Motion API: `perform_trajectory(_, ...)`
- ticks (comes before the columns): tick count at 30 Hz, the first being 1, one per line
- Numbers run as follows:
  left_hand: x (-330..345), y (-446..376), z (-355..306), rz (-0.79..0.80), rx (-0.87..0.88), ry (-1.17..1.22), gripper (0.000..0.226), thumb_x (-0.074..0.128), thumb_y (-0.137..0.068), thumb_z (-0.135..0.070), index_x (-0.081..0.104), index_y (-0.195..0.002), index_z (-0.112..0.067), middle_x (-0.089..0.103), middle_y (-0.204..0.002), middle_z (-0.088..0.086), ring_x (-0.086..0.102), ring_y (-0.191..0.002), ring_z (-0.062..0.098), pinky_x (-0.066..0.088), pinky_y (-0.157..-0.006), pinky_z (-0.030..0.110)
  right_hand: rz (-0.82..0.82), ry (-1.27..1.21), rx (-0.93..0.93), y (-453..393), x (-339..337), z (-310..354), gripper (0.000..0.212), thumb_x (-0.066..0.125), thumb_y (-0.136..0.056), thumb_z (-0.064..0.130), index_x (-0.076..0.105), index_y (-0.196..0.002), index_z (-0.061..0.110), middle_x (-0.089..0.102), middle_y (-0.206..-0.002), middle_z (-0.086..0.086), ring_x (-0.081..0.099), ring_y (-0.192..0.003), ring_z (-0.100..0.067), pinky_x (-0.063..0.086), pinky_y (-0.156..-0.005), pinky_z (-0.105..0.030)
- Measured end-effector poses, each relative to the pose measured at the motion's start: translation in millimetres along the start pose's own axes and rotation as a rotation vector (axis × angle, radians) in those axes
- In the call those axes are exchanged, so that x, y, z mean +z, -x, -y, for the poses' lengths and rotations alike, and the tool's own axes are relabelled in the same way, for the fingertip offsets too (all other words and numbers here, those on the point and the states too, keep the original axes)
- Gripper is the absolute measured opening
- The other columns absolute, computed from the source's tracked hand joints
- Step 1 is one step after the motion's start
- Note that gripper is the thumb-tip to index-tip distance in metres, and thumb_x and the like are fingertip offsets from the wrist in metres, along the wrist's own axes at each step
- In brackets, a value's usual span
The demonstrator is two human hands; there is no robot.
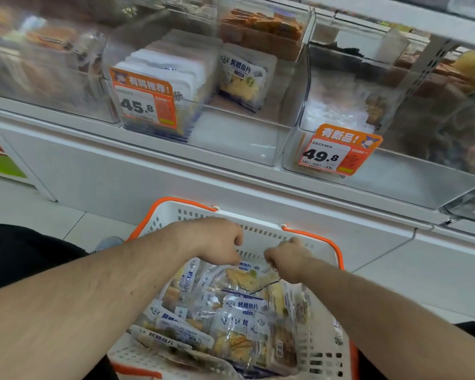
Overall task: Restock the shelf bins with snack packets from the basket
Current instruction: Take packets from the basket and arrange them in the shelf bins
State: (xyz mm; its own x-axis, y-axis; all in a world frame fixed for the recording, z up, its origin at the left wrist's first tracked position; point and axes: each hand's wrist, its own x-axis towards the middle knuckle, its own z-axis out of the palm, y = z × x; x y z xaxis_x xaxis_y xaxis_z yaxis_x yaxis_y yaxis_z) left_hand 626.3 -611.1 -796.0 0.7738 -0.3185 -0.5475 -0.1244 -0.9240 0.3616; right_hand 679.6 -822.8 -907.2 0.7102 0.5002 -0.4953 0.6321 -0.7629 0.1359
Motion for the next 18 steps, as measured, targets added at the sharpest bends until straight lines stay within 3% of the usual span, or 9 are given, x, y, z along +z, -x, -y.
perform_trajectory(2, -5, -1, 0, -0.058, -0.010, 0.040, 0.059, 0.062, -0.091, -0.041, 0.042, -0.144, -0.024, 0.048, -0.144, -0.001, 0.053, -0.120, 0.017, 0.046, -0.099, 0.034, -0.051, -0.190, -0.002, 5, -33, -3, 0.019, 0.047, -0.093, 0.007, 0.051, -0.096, 0.025, 0.062, -0.091, -0.001, 0.051, -0.083, -0.025, 0.039, -0.084, -0.034)
perform_trajectory(5, -13, 0, 1, -0.196, -0.030, 0.114, 0.075, 0.071, -0.084, -0.045, 0.036, -0.147, -0.024, 0.042, -0.146, 0.001, 0.048, -0.125, 0.020, 0.045, -0.102, 0.037, -0.141, -0.459, 0.001, 20, -81, -5, 0.019, 0.045, -0.100, 0.015, 0.050, -0.085, 0.026, 0.063, -0.086, -0.001, 0.063, -0.073, -0.025, 0.051, -0.068, -0.039)
perform_trajectory(8, -20, 2, 7, -0.271, -0.045, 0.323, 0.079, 0.079, -0.077, -0.043, 0.040, -0.143, -0.023, 0.048, -0.141, -0.004, 0.053, -0.120, 0.016, 0.048, -0.099, 0.035, -0.272, -0.586, -0.023, 36, -121, -4, 0.029, 0.052, -0.094, 0.011, 0.046, -0.071, 0.028, 0.052, -0.069, 0.008, 0.051, -0.063, -0.011, 0.044, -0.066, -0.035)
perform_trajectory(11, -23, 1, 12, -0.307, -0.036, 0.585, 0.053, 0.084, -0.074, -0.032, 0.061, -0.120, -0.023, 0.066, -0.114, -0.009, 0.065, -0.099, 0.012, 0.055, -0.091, 0.037, -0.313, -0.768, -0.017, 49, -149, 0, 0.019, 0.056, -0.093, 0.007, 0.056, -0.077, 0.018, 0.055, -0.068, -0.001, 0.048, -0.061, -0.014, 0.046, -0.062, -0.038)
perform_trajectory(14, -28, 4, 14, -0.343, -0.017, 0.708, 0.029, 0.083, -0.076, -0.018, 0.070, -0.102, -0.024, 0.070, -0.102, -0.008, 0.065, -0.099, 0.010, 0.055, -0.093, 0.038, -0.358, -0.950, -0.041, 58, -167, 3, 0.009, 0.060, -0.094, 0.006, 0.063, -0.087, 0.011, 0.062, -0.072, -0.018, 0.056, -0.065, -0.019, 0.049, -0.063, -0.040)
perform_trajectory(16, -35, 7, 15, -0.374, -0.004, 0.774, 0.027, 0.081, -0.079, -0.014, 0.071, -0.103, -0.019, 0.070, -0.102, -0.005, 0.064, -0.100, 0.009, 0.055, -0.089, 0.031, -0.401, -1.026, -0.024, 63, -176, 2, 0.003, 0.065, -0.093, 0.011, 0.066, -0.093, 0.014, 0.070, -0.077, -0.013, 0.063, -0.069, -0.020, 0.054, -0.068, -0.043)
perform_trajectory(18, -44, 13, 17, -0.417, 0.021, 0.884, 0.021, 0.078, -0.082, -0.006, 0.069, -0.097, -0.017, 0.070, -0.097, -0.003, 0.064, -0.093, 0.010, 0.053, -0.079, 0.022, -0.452, -1.065, 0.013, 68, -183, -3, 0.011, 0.072, -0.088, 0.014, 0.066, -0.097, 0.017, 0.074, -0.077, -0.002, 0.069, -0.074, -0.018, 0.057, -0.075, -0.043)
